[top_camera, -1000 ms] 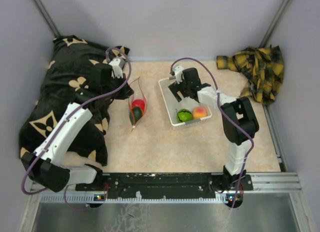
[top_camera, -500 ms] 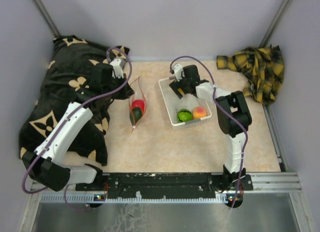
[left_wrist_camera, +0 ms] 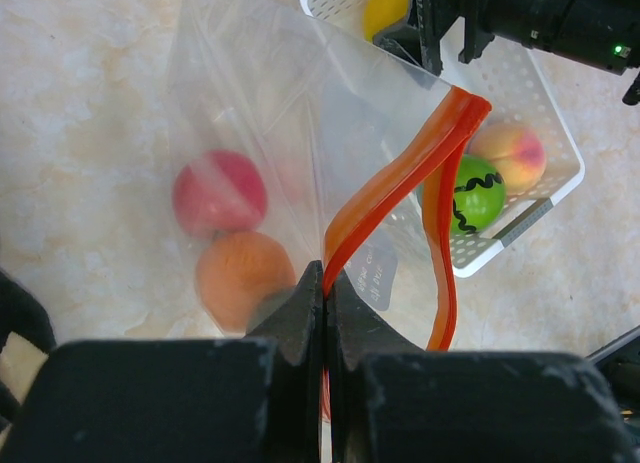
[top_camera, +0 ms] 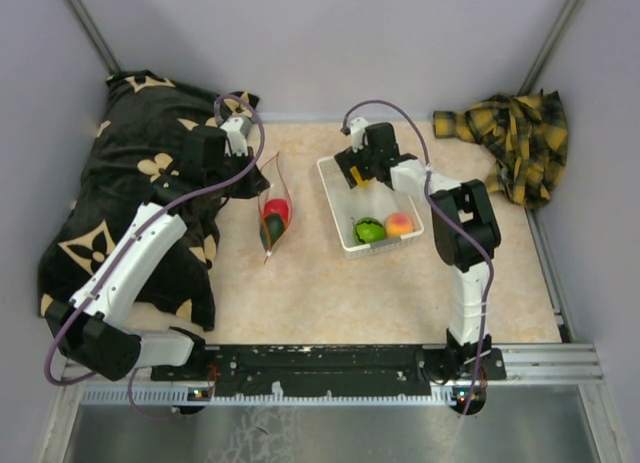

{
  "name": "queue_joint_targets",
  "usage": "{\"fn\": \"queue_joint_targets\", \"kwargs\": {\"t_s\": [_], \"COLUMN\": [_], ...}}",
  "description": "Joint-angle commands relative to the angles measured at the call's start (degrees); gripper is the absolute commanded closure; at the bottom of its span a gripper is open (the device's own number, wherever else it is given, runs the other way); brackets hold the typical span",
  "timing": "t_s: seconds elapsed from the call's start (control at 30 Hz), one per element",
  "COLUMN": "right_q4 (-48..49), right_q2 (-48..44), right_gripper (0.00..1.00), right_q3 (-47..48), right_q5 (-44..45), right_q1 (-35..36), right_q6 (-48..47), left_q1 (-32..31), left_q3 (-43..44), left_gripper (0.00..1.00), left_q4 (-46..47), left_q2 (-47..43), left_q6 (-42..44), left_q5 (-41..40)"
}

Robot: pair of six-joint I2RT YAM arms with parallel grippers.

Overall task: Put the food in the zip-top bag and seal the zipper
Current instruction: Pick up the fake fruit from the bin.

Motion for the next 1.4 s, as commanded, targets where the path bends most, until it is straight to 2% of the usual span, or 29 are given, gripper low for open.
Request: {"fn": "queue_joint_targets", "kwargs": {"t_s": [0.0,0.3,0.43,0.63,0.7,0.97,1.23,1.37], "right_q4": [0.37,-9.52,-8.64,-6.4,-4.77,1.42,8.17,8.28], "right_q2": [2.7,2.37,-0.63,-3.82,-4.37,-1.53,-0.16,1.36], "right_gripper": [0.01,0.01,0.01,0.02,0.02,0.04,0.12,0.12], "right_q3": [5.3,5.9,1.95,-1.75,-2.55,-1.58,-3.55,-2.47], "right_q5": [-1.93,-8.49,-6.15,-11.64,-10.32,0.32,1.05,-0.56], "right_q1": [-0.54,-0.82,-0.82,-0.82,-0.82,-0.8,-0.82,-0.77], "right_q6": [2.41,2.94,6.89,6.93,6.95,8.17,9.42,8.67], "left_q1": [0.38,0.43,0.45,0.41,0.41,0.47,0.41,0.47], "left_q3": [-0.15,-0.2,-0.18,-0.24,-0.27,-0.28,-0.36,-0.36], "left_gripper": [1.0,1.0,1.0,1.0,1.0,1.0,1.0,1.0], "left_q4": [1.89,1.9,1.9,1.9,1.91,1.96,1.9,1.9], "left_q2": [0.17,0.36,0.54,0.67,0.59,0.58,0.67,0.77], "left_q6": [0.07,-0.01,-0.05,-0.17,-0.18,-0.16,-0.05,-0.1], "left_q5": [0.83,1.27,1.53,1.84,1.78,1.55,1.54,1.63]}}
